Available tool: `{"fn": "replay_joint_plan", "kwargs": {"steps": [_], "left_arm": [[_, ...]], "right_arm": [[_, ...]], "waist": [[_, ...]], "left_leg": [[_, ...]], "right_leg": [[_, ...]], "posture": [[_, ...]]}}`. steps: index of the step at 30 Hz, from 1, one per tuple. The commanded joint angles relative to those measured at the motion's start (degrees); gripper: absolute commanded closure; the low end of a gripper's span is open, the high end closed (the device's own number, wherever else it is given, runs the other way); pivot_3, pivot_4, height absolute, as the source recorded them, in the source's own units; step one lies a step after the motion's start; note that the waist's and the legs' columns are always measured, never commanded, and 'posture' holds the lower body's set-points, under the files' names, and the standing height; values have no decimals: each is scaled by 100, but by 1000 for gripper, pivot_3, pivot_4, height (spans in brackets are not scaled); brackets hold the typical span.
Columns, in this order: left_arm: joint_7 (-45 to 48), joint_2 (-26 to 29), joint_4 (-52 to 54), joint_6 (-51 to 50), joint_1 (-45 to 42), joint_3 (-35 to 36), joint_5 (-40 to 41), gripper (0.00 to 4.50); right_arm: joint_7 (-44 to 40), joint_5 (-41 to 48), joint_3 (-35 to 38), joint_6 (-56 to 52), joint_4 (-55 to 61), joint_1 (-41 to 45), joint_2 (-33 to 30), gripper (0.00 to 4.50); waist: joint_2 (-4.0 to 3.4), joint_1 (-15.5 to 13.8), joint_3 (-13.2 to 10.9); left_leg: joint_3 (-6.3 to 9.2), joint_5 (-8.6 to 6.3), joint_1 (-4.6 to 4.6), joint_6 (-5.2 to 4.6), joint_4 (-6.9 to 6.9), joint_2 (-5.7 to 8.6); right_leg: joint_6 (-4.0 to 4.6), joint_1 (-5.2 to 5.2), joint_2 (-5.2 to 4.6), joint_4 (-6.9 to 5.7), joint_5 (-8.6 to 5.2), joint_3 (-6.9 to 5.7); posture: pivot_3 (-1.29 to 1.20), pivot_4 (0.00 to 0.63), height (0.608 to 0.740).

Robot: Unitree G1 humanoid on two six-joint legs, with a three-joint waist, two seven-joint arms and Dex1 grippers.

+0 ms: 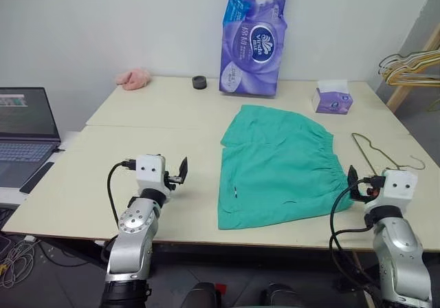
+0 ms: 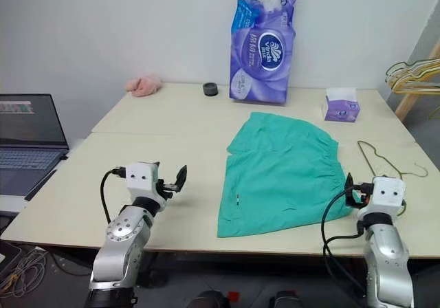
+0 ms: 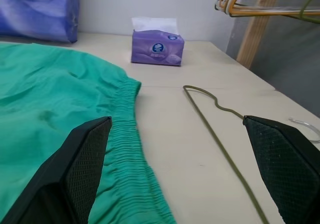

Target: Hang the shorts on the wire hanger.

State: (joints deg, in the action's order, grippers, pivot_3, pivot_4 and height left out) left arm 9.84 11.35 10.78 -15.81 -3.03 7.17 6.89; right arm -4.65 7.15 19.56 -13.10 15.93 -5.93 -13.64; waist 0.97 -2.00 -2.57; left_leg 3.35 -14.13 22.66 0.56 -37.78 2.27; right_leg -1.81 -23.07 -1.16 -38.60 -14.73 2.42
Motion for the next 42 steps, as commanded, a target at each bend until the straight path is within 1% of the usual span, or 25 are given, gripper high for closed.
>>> {"fn": "replay_joint_plan", "kwargs": {"steps": [1,10,12,15,26,28,31,32,34,37,42], "left_arm": [[217,59,229,32,4,-67,133,526],[288,79,353,24,91,-87,133,526],[426,112,353,175,99,-67,209,526],[566,167,312,249,60,-43,273,526],[1413,290,239,475,-70,-464,547,526],[1461,296,204,488,-99,-503,542,526],[1509,297,144,513,-162,-516,531,526],[1535,307,117,531,-191,-523,519,526],[1577,314,88,536,-224,-521,541,526],[1633,315,66,524,-252,-505,578,526],[1727,338,75,506,-249,-497,668,526]], "right_arm": [[-16,62,60,104,62,125,-56,23],[-39,61,43,132,5,62,-45,23],[34,74,107,61,23,64,-39,23],[79,163,185,-30,90,54,-15,23],[-42,268,165,-34,296,-153,44,23],[-36,275,177,-39,302,-178,42,23],[-11,232,177,-50,305,-201,28,23],[2,214,177,-51,292,-204,22,23],[5,200,175,-46,275,-222,15,23],[-5,197,168,-23,262,-240,16,23],[-47,167,116,14,250,-258,-2,23]], "waist": [[-2,-4,2],[-3,-90,2],[-3,-99,1],[-5,-109,0],[-7,-87,1],[-6,-99,1],[9,-66,3],[3,-23,6],[4,84,6],[3,178,6],[4,214,6]], "left_leg": [[-2,0,-1,0,0,0],[-10,-4,-18,-6,0,0],[-10,-8,-35,-10,0,0],[-8,-30,-93,-16,0,0],[-8,-31,-93,-15,-1,-1],[-68,-39,-98,-19,-3,-28],[-256,-100,-129,-28,-9,-117],[-262,-120,-126,-24,-8,-127],[-254,-130,-161,-14,-9,-122],[-254,-146,-182,-23,-9,-120],[-252,-148,-184,-24,-9,-120]], "right_leg": [[0,1,0,0,0,1],[1,16,0,1,-4,6],[4,37,-1,4,-20,5],[-9,96,-3,12,-52,6],[-12,96,-4,11,-62,14],[-12,72,16,7,-63,64],[-21,28,120,-5,-49,239],[-22,35,133,-8,-51,269],[-26,52,132,-8,-60,268],[-34,77,130,0,-70,271],[-35,79,128,1,-74,268]], "posture": [[107,5,740],[109,16,740],[105,16,740],[102,17,740],[57,20,740],[57,20,740],[48,22,740],[48,22,740],[40,22,740],[34,25,740],[34,25,740]]}}
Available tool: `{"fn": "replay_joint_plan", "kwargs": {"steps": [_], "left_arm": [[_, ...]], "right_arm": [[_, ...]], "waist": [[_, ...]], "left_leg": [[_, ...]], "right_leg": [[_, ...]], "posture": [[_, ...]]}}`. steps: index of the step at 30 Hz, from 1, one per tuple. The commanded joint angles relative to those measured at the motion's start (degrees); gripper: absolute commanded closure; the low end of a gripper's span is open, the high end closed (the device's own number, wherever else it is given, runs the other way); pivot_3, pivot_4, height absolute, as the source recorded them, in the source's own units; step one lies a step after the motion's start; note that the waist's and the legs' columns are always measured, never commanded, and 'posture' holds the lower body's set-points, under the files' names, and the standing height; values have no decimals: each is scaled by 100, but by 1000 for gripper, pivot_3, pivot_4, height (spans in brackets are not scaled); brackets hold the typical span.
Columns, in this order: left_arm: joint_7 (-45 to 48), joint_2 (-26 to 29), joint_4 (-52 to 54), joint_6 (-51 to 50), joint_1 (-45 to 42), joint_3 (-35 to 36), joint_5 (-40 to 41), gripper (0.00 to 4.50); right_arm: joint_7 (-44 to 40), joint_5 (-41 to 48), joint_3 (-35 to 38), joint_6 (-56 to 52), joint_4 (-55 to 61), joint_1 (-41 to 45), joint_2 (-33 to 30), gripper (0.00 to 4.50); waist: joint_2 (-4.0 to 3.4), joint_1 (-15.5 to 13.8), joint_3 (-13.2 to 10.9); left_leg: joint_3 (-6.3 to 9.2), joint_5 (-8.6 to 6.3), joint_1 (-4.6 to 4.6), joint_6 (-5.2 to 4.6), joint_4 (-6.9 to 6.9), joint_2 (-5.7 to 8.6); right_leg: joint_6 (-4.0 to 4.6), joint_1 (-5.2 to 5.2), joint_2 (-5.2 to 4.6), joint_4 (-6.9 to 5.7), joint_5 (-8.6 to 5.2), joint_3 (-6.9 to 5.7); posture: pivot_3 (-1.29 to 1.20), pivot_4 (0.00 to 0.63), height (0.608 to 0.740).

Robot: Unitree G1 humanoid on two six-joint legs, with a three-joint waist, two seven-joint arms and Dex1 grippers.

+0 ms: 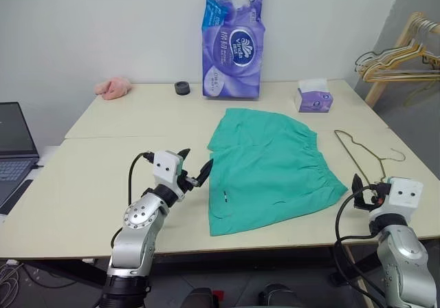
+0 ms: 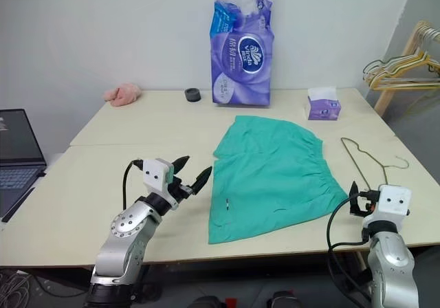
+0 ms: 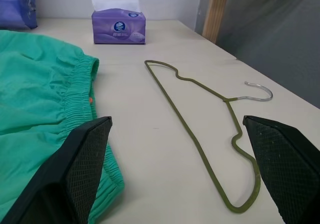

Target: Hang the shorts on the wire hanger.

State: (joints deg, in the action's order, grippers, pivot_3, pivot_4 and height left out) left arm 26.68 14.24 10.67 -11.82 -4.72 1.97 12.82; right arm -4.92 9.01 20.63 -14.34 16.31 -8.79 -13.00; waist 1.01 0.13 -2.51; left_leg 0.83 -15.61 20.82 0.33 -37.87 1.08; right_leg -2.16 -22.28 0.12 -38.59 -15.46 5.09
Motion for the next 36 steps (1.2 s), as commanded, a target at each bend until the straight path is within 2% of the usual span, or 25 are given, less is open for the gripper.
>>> {"fn": "replay_joint_plan", "kwargs": {"steps": [1,17,24,26,29,36], "left_arm": [[45,55,86,109,-77,25,71,526],[-165,62,125,52,19,83,13,526],[-30,135,170,-13,3,-27,-9,526],[432,433,310,-254,97,-282,67,526],[1306,1017,493,-528,203,-671,245,20],[3010,2159,593,-1126,-234,-1261,656,20]], "right_arm": [[-29,-23,-1,141,210,29,-70,23],[-152,-150,-221,133,299,140,-177,23],[-159,-146,-261,-71,413,112,-233,23],[-771,28,-408,-78,651,-106,-566,23],[-1753,177,-614,-35,1061,-536,-1278,0],[-3305,862,-494,-467,1887,-1138,-2615,0]], "waist": [[0,0,0],[4,-3,-5],[4,-1,-15],[2,2,-24],[-5,23,-58],[10,95,-168]], "left_leg": [[0,0,0,0,0,0],[3,-1,1,0,0,5],[43,-1,2,0,0,20],[42,-1,2,0,0,20],[36,-3,1,-1,3,21],[37,-5,1,-4,0,17]], "right_leg": [[0,0,0,0,0,0],[-3,2,-5,2,-4,-1],[1,17,-27,3,-17,-41],[1,16,-26,4,-17,-40],[22,15,-26,7,-37,-37],[37,14,-27,3,-48,-38]], "posture": [[34,25,740],[45,30,740],[35,39,740],[25,42,740],[-1,46,740],[-43,51,740]]}}
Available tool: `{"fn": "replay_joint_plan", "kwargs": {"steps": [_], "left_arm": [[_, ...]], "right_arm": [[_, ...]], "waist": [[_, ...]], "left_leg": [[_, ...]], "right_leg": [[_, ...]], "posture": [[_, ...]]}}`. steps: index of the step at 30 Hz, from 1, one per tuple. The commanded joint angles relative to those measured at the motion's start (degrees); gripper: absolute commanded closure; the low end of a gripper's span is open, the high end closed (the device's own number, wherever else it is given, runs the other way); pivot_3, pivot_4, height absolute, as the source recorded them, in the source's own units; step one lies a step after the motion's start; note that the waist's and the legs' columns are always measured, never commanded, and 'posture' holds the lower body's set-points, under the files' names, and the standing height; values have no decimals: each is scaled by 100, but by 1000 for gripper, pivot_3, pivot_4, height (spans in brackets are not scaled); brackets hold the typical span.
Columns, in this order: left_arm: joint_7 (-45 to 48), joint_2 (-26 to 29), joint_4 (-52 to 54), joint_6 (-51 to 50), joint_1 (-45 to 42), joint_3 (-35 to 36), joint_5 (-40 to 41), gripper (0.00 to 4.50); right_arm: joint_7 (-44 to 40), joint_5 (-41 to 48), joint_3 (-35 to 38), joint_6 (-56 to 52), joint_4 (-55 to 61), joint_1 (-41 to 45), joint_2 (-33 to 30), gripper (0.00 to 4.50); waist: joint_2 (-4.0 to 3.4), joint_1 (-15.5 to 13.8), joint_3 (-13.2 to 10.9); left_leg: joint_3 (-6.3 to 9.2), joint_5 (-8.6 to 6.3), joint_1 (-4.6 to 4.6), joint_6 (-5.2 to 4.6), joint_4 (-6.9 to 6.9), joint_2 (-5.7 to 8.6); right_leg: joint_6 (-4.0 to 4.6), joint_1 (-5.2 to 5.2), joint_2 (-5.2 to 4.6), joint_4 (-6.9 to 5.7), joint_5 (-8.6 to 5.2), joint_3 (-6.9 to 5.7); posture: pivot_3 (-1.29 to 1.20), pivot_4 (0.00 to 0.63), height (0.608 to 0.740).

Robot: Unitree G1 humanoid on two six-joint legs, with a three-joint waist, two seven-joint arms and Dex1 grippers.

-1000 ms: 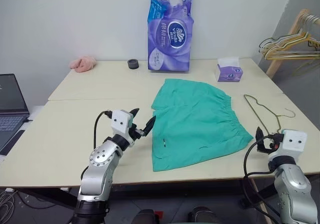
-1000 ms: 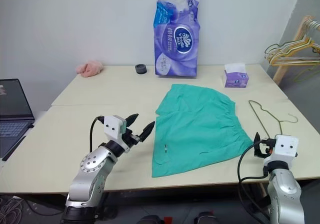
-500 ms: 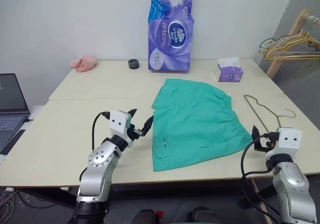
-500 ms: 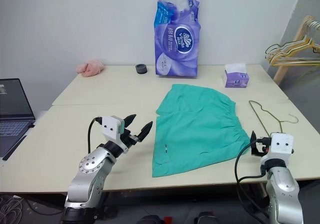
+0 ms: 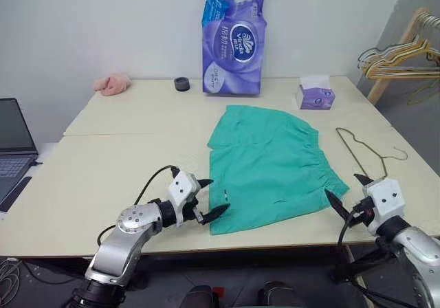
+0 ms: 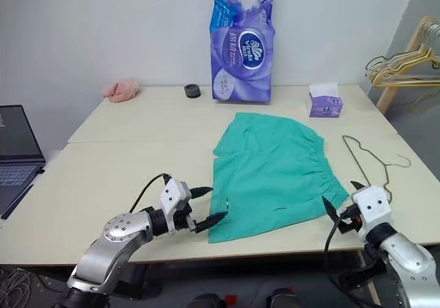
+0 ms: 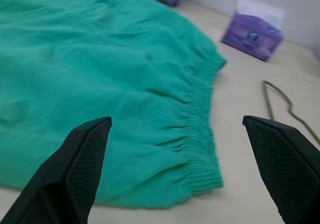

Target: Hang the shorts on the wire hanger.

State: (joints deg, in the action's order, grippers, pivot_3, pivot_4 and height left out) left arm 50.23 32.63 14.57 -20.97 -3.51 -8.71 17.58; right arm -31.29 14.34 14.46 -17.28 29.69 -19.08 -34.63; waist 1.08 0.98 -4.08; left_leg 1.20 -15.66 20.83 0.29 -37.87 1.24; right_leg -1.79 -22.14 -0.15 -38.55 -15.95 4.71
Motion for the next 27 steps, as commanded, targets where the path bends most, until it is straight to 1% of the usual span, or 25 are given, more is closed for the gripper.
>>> {"fn": "replay_joint_plan", "kwargs": {"steps": [1,4,6,10,12,16,20,21,23,27], "left_arm": [[854,445,162,-247,-446,-301,159,20],[1158,667,-88,-119,-679,-647,-179,20],[1095,708,-311,-136,-860,-878,-524,20],[1400,785,-349,-505,-1039,-1220,-582,20],[1556,884,-388,-369,-1050,-1408,-753,20],[1075,611,-1021,87,-1277,-1599,-1396,20],[1063,450,-1259,386,-1428,-1639,-1543,20],[1062,423,-1287,405,-1436,-1618,-1534,396],[1087,410,-1340,474,-1436,-1558,-1520,838],[1058,385,-1387,562,-1429,-1415,-1462,2012]], "right_arm": [[-805,360,102,-219,645,-161,-608,0],[-945,421,33,-333,792,-215,-804,0],[-1011,393,-14,-305,834,-255,-817,0],[-1001,249,-65,-123,802,-320,-705,0],[-1009,189,-95,-40,778,-371,-674,0],[-1003,0,-119,241,710,-514,-638,0],[-832,-442,-154,543,445,-402,-667,0],[-813,-552,-162,633,342,-356,-682,0],[-750,-881,-196,836,23,-208,-789,0],[-839,-1510,-337,1353,-772,47,-1195,0]], "waist": [[7,31,-18],[15,87,-22],[16,102,-23],[35,140,-38],[37,173,-43],[32,184,-39],[28,189,-35],[28,189,-33],[28,190,-32],[24,208,-29]], "left_leg": [[1,0,1,0,-1,0],[6,-1,3,1,1,-1],[5,-2,6,2,2,0],[5,-4,7,2,2,-3],[6,-6,9,3,2,-4],[16,-7,8,2,2,-8],[17,-7,3,2,-1,-5],[17,-8,0,2,-1,-4],[17,-8,1,0,-2,-1],[18,-8,-1,-1,-4,1]], "right_leg": [[0,0,0,-1,0,-2],[-1,1,0,7,0,-8],[-8,2,-1,13,4,-5],[-16,1,-2,15,9,-5],[-15,-1,-6,17,8,-6],[-16,14,-23,46,9,-18],[-20,31,-33,61,11,-23],[-21,37,-36,64,12,-25],[-23,39,-40,67,13,-33],[-25,41,-42,65,14,-48]], "posture": [[-46,51,740],[-56,52,740],[-71,51,740],[-91,52,740],[-101,52,740],[-118,50,740],[-133,46,740],[-133,46,740],[-134,44,740],[-127,41,740]]}}
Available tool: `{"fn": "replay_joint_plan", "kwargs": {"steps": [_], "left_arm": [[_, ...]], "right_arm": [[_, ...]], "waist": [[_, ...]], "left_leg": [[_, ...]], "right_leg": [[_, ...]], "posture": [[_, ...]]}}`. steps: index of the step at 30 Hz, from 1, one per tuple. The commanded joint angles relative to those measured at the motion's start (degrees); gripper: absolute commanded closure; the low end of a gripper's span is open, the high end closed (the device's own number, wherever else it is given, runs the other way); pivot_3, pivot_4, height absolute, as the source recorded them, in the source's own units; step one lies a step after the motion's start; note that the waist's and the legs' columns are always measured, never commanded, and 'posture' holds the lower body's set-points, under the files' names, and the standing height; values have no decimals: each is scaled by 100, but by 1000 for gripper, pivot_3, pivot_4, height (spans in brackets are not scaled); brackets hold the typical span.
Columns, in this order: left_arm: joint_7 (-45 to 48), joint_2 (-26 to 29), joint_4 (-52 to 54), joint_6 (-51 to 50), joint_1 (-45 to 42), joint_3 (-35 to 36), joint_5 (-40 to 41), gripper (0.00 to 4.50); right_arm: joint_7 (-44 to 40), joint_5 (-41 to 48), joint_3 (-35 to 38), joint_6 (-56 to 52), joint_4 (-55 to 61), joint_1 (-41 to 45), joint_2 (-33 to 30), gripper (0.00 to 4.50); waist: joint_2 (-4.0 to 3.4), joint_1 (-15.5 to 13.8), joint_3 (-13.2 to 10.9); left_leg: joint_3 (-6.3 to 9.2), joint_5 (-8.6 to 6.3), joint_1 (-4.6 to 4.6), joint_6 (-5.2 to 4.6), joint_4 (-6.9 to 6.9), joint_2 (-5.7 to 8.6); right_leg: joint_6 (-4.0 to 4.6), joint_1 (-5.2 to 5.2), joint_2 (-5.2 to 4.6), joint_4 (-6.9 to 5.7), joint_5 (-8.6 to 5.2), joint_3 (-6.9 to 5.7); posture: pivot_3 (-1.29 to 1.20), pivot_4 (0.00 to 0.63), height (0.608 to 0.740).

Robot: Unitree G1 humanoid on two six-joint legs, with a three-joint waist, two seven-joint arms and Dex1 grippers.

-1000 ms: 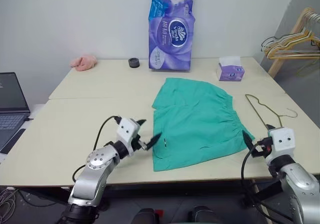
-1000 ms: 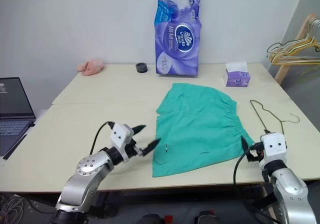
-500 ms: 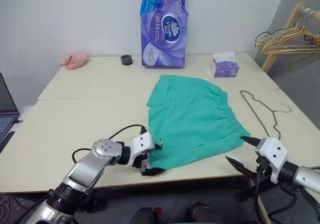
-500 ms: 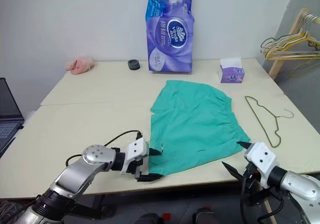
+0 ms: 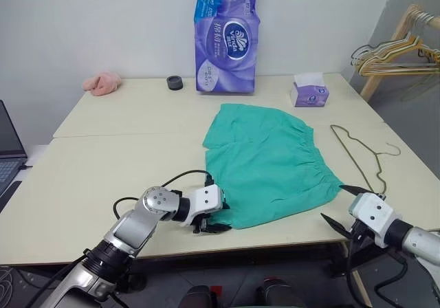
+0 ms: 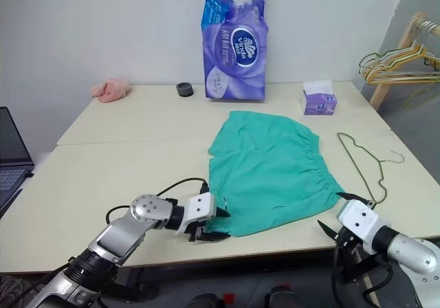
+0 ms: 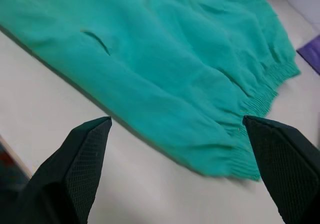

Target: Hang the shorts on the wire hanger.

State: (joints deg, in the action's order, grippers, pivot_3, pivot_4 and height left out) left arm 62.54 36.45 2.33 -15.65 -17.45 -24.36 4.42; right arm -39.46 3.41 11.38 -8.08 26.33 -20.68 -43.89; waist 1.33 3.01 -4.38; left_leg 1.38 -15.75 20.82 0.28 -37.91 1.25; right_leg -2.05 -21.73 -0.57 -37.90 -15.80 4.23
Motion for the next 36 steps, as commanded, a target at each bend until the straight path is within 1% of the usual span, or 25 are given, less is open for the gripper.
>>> {"fn": "replay_joint_plan", "kwargs": {"steps": [1,2,3,4,6,9,12,17,20,22,23,25,31,36], "left_arm": [[-225,-25,-188,38,-40,218,-116,2378],[-270,-62,-202,5,-50,293,-57,2700],[-289,-84,-186,-49,-60,357,17,2749],[-297,-106,-165,-107,-68,417,81,2942],[-271,-135,-110,-181,-107,546,212,3540],[-239,-162,-60,-249,-152,686,326,4470],[-290,-208,-14,-352,-203,822,414,4470],[-318,-238,62,-443,-231,977,517,4470],[-296,-168,74,-453,-210,1031,551,4500],[-197,-18,84,-444,-155,1057,557,4500],[-139,58,89,-418,-122,1068,561,4500],[-36,178,113,-362,-31,1114,605,4500],[493,731,236,-261,350,1109,686,4500],[1098,1204,623,-398,654,968,862,4500]], "right_arm": [[-32,-622,-100,664,-761,340,-436,0],[-89,-712,-180,831,-1041,507,-549,0],[-153,-805,-260,965,-1261,673,-657,0],[-214,-909,-376,1158,-1472,849,-763,0],[-333,-1243,-815,1636,-2106,1505,-937,0],[-396,-1575,-1289,2147,-2797,2217,-982,0],[-421,-1854,-1696,2597,-3390,2823,-943,0],[-405,-2196,-2241,3080,-4225,3731,-641,0],[-479,-2123,-2312,3289,-4496,3940,-600,600],[-678,-1952,-2334,3380,-4570,4015,-618,1215],[-788,-1879,-2343,3414,-4595,4039,-638,1603],[-880,-1837,-2352,3513,-4643,4080,-680,2271],[-1297,-1600,-2348,3646,-4553,4112,-712,4479],[-1823,-1271,-2324,3464,-4067,4021,-819,4479]], "waist": [[-1,8,0],[-3,8,2],[-8,28,3],[-9,38,2],[-9,75,2],[-6,117,1],[-7,129,1],[-5,131,2],[-5,148,2],[-5,150,2],[-7,153,1],[-9,160,-4],[-10,177,-59],[-17,179,-155]], "left_leg": [[0,0,0,0,0,0],[0,0,0,0,1,1],[8,0,0,0,2,1],[6,0,0,0,1,0],[-2,0,-3,-1,-1,3],[1,-2,2,-4,3,2],[5,-8,6,-12,5,0],[6,-10,5,-14,-3,1],[6,-9,2,-14,-6,2],[9,-9,3,-14,-5,2],[11,-9,3,-14,-4,2],[13,-9,3,-14,-3,2],[14,-10,2,-15,-3,1],[14,-9,2,-15,-4,1]], "right_leg": [[-11,0,0,0,7,-2],[-25,0,1,0,15,-3],[-28,0,1,-2,16,-3],[-29,0,4,-4,17,-7],[-34,1,6,-4,20,-6],[-34,-3,11,-3,21,-7],[-34,-7,10,-3,21,-7],[-35,-2,1,-3,23,-6],[-36,1,-1,-4,26,-5],[-21,1,-3,-5,35,-3],[-10,0,-3,-5,42,-2],[-8,0,-3,-6,42,-3],[-6,0,-6,-7,42,-2],[-3,-1,-15,-9,42,-4]], "posture": [[-127,41,740],[-127,41,740],[-122,38,740],[-122,38,740],[-114,37,740],[-106,35,740],[-93,34,740],[-70,34,740],[-60,36,740],[-58,38,740],[-57,44,740],[-60,57,740],[-63,74,740],[-68,96,740]]}}
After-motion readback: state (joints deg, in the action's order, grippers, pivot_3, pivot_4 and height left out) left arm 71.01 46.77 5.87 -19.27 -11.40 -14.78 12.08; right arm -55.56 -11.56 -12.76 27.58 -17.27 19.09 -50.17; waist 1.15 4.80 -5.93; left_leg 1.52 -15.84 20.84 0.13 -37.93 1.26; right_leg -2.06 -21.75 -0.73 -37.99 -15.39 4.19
